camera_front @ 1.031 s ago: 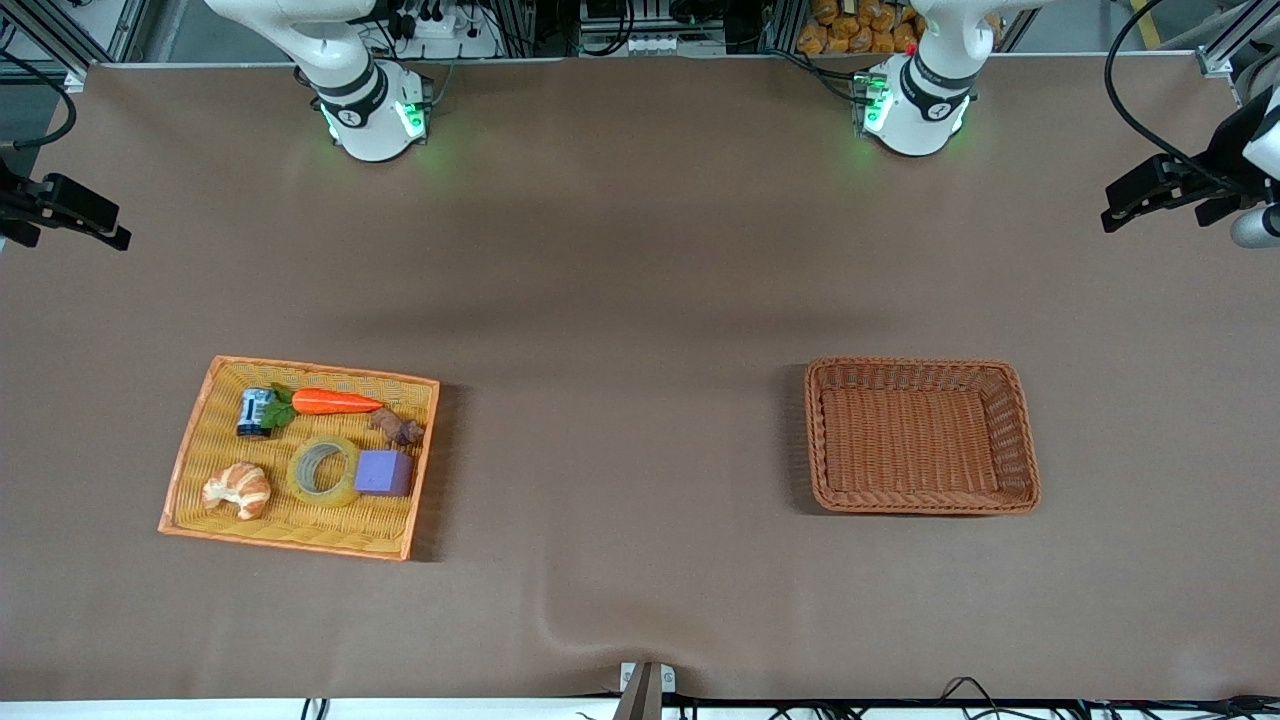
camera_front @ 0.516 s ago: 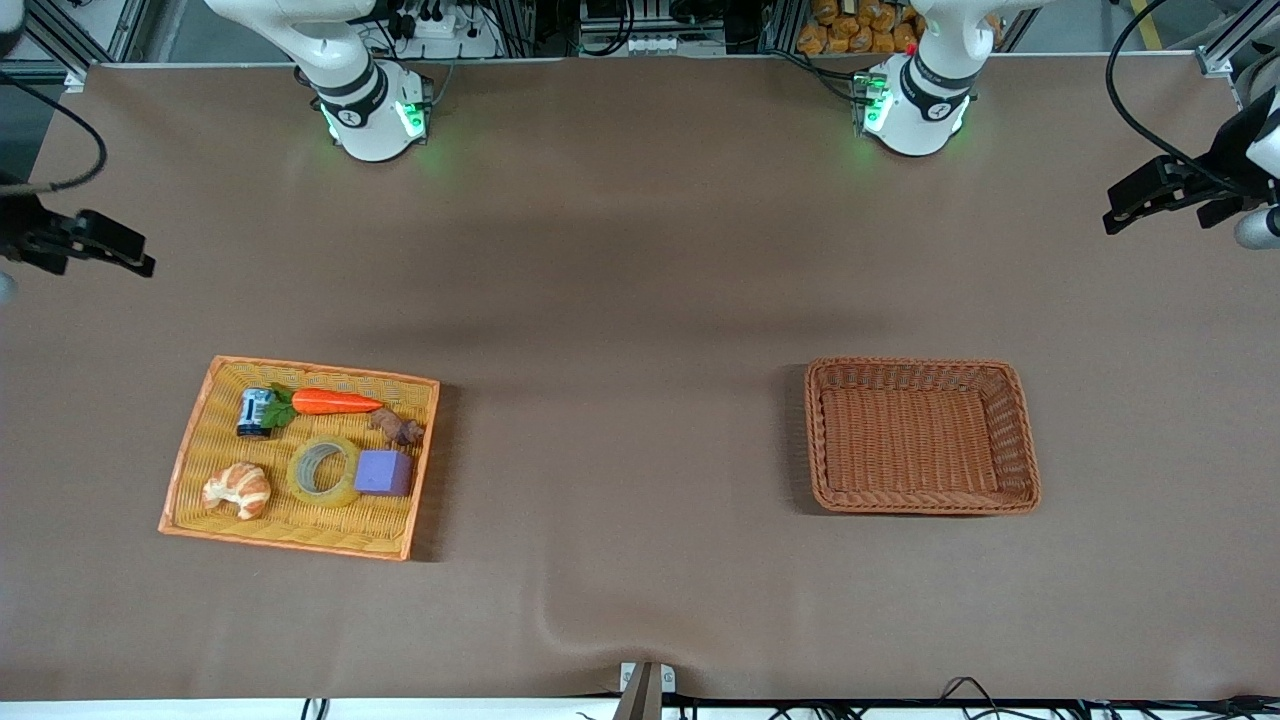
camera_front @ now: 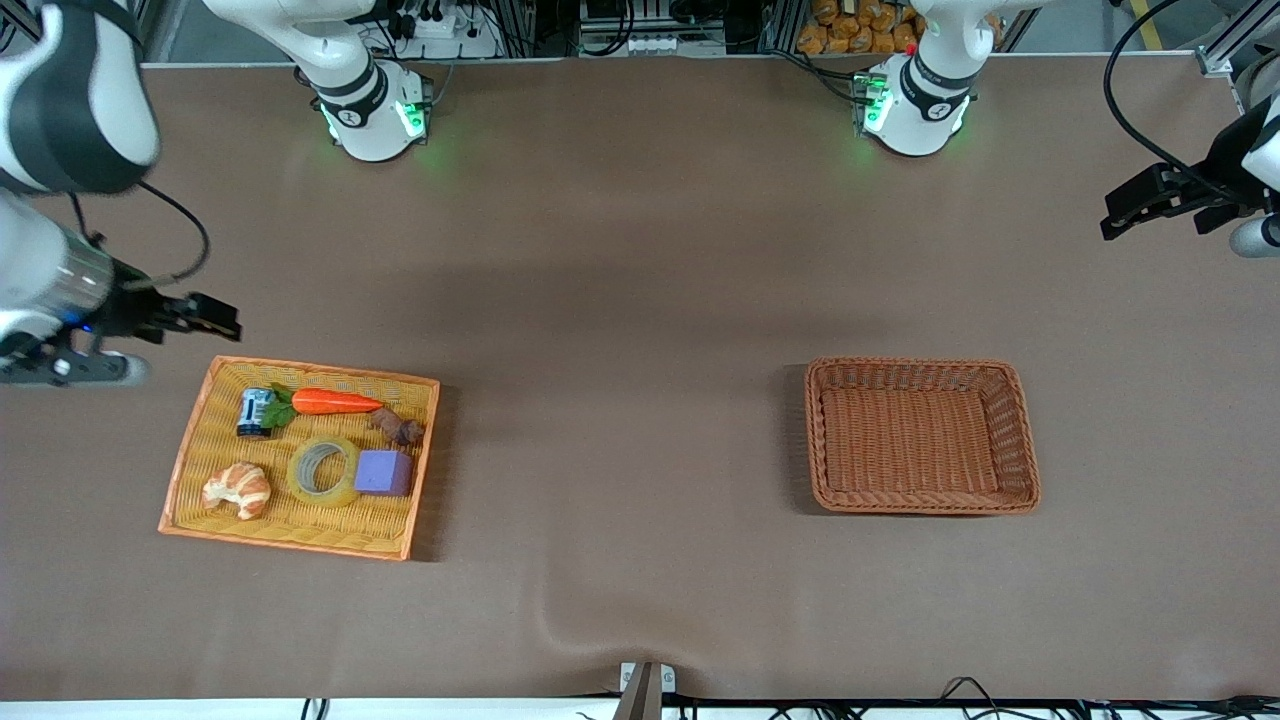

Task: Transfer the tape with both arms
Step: 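Reach the right gripper down over the yellow tape roll in the tray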

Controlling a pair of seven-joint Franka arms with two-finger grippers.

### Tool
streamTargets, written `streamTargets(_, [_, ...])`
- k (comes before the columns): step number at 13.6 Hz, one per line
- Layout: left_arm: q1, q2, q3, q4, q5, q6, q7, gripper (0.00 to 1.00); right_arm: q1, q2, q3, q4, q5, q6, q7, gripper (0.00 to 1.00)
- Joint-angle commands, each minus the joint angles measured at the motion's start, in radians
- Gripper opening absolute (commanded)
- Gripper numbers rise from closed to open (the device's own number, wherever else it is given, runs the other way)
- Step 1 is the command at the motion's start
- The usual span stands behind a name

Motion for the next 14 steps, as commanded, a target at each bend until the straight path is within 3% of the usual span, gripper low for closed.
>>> streamTargets(1, [0.009,-0.004,-0.001,0.002,-0.009,0.004,0.026,1.00,0.011,0.120,-0.009,0.008,0.010,0.111,-0.003,1.00])
streamTargets(4, [0.011,-0.004,0.000,0.002,-0.008,0.004,0.034,1.00,-0.004,0.259,-0.010,0.009,0.009,0.288,0.010,1.00])
streamTargets(8, [0.009,-0.004,0.000,0.002,-0.008,0.004,0.034,1.00,-0.053,0.378,-0.014,0.017,0.019,0.390,0.022,1.00])
streamTargets(11, [0.009,-0.004,0.000,0.002,-0.008,0.004,0.032,1.00,-0.059,0.416,-0.014,0.020,0.139,0.423,0.056,1.00])
streamTargets(14, [0.010,-0.004,0.000,0.001,-0.008,0.004,0.032,1.00,-0.062,0.448,-0.015,0.020,0.177,0.458,0.059,1.00])
